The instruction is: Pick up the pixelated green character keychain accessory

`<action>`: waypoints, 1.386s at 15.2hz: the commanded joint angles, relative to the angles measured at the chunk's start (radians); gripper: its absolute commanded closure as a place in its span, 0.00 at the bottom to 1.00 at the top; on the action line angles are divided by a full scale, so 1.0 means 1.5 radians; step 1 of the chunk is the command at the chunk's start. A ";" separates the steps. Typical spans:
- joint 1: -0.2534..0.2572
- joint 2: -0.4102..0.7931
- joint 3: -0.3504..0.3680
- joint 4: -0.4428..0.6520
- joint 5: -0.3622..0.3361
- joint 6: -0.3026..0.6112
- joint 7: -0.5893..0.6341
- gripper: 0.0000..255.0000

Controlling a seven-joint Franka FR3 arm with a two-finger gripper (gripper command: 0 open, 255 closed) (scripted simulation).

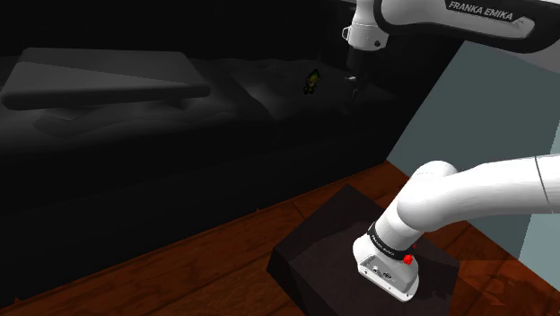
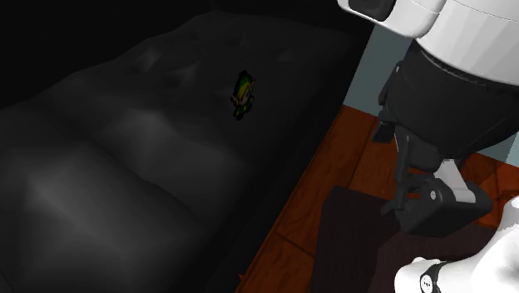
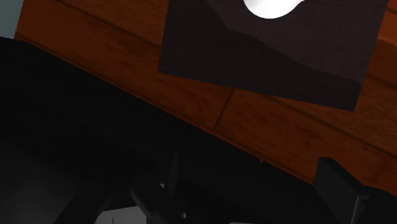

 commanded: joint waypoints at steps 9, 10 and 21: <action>-0.039 0.126 -0.106 0.085 0.118 0.143 0.034 0.00; -0.042 0.141 -0.120 0.095 0.136 0.159 0.035 0.00; -0.059 0.304 -0.281 0.203 0.393 0.299 0.001 0.00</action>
